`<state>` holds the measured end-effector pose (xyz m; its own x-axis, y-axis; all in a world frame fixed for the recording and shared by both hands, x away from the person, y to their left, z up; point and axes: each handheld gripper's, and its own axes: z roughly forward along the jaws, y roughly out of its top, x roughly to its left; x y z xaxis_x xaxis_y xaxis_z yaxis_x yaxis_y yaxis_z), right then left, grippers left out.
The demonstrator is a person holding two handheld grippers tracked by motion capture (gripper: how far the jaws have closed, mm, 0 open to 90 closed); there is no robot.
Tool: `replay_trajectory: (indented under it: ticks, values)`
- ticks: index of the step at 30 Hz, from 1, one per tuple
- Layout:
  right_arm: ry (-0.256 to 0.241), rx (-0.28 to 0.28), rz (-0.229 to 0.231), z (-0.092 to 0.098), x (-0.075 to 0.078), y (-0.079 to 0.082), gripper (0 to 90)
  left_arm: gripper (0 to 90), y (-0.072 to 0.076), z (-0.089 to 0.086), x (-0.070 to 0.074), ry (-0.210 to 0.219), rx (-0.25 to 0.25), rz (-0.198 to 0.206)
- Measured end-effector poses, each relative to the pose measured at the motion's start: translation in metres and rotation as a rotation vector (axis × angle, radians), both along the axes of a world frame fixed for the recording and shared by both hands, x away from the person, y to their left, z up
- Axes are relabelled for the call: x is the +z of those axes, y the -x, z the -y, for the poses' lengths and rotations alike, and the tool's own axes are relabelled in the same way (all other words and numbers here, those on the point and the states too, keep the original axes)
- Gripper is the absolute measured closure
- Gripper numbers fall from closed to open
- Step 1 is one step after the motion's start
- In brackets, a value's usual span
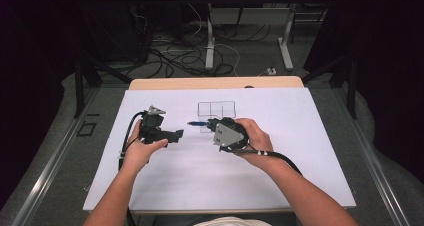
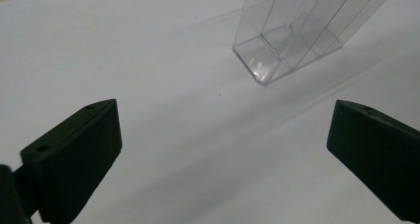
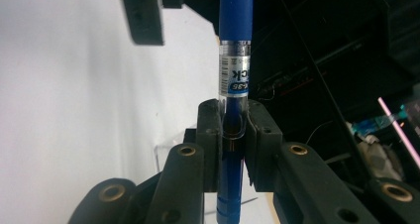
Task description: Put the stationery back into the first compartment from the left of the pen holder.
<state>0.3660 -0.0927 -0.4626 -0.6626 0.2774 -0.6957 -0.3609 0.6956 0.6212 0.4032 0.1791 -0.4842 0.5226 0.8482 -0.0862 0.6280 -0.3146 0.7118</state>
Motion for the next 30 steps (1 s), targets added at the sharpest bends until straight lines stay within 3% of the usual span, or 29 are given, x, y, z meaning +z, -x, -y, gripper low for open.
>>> replay_trajectory:
  ticks: [4,17,22,25,30]
  values:
    - [-0.099,-0.028,-0.075,0.001,0.006,-0.011,79.1,0.2,0.001,-0.002,0.0,-0.02,0.03,-0.005]
    - [-0.44,-0.111,-0.357,0.007,0.018,-0.05,79.1,0.1,0.001,-0.007,-0.003,0.016,0.041,-0.014]
    - [-0.528,-0.126,-0.427,0.006,0.024,-0.061,79.0,0.2,0.0,-0.01,-0.003,0.031,0.049,-0.005]
    - [-0.588,-0.136,-0.454,0.003,0.026,-0.067,79.0,0.1,0.001,-0.011,-0.002,0.026,0.054,-0.005]
    - [-0.643,-0.166,-0.482,0.0,0.029,-0.075,79.0,0.2,0.001,-0.012,-0.002,0.014,0.052,0.01]
